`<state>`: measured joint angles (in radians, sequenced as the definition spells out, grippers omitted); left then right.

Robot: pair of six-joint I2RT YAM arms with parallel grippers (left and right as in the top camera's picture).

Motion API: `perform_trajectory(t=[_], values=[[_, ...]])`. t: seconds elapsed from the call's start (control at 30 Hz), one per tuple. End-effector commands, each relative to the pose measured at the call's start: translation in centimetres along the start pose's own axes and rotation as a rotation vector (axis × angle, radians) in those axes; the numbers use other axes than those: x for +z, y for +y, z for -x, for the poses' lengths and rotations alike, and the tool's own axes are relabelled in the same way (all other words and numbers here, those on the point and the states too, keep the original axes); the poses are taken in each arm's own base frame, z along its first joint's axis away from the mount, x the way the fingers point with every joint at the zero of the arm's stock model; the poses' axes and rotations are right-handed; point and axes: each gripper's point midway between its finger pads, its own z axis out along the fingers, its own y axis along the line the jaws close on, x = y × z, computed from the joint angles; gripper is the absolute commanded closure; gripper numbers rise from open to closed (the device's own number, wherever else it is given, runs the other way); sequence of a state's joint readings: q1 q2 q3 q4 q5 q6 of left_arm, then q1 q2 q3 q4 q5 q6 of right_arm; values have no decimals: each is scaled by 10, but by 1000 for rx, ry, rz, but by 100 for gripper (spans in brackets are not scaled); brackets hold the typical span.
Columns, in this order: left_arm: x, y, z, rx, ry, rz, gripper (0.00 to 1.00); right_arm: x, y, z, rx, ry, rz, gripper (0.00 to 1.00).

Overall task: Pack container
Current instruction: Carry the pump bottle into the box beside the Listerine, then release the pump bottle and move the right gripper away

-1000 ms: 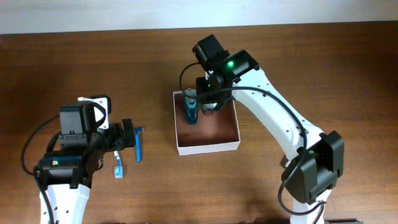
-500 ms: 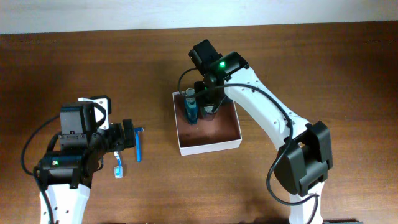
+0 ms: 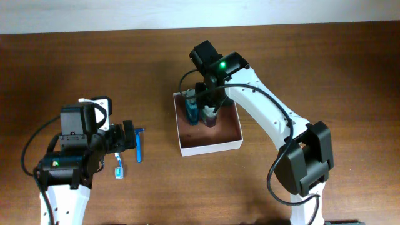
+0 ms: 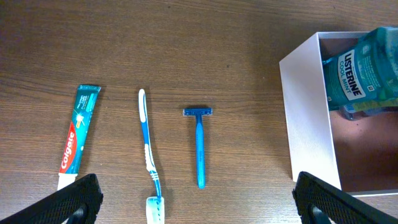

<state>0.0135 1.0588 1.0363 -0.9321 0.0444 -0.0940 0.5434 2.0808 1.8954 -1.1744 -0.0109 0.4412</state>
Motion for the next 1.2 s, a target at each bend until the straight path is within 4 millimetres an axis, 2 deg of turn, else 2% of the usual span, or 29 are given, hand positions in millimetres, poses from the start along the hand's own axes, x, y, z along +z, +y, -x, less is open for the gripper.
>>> perform_trajectory(t=[0.0,0.13,0.23,0.27,0.3,0.37,0.4,0.47,0.5,0.53,0.57,0.67,0.77,0.9,1.03,1.17], values=[[-5,0,7,24,-20,7,1,-34,3,6,-55,-71,14,42],[-5,0,7,24,-20,7,1,-90,4,9,-103,-173,48,42],[-5,0,7,24,-20,7,1,-151,-1,7,-127,-284,82,41],[-5,0,7,24,-20,7,1,-163,-5,6,-119,-308,85,41],[-5,0,7,24,-20,7,1,-175,-12,6,-106,-335,85,41],[-5,0,7,24,-20,7,1,-195,-40,7,-51,-379,44,43],[-5,0,7,24,-20,7,1,-196,-66,7,12,-372,-9,50],[-5,0,7,24,-20,7,1,-189,-95,3,75,-323,-58,62],[-5,0,7,24,-20,7,0,-175,-120,-5,126,-254,-98,77],[-5,0,7,24,-20,7,1,-165,-131,-10,152,-215,-116,82],[-5,0,7,24,-20,7,1,-148,-145,-18,185,-151,-127,89],[-5,0,7,24,-20,7,1,-115,-159,-36,214,-48,-148,95],[-5,0,7,24,-20,7,1,-67,-153,-63,171,73,-107,95],[-5,0,7,24,-20,7,1,-24,-140,-90,154,152,-55,95],[-5,0,7,24,-20,7,1,-1,-112,-104,46,187,84,95],[-5,0,7,24,-20,7,1,5,-94,-113,-25,207,131,94]])
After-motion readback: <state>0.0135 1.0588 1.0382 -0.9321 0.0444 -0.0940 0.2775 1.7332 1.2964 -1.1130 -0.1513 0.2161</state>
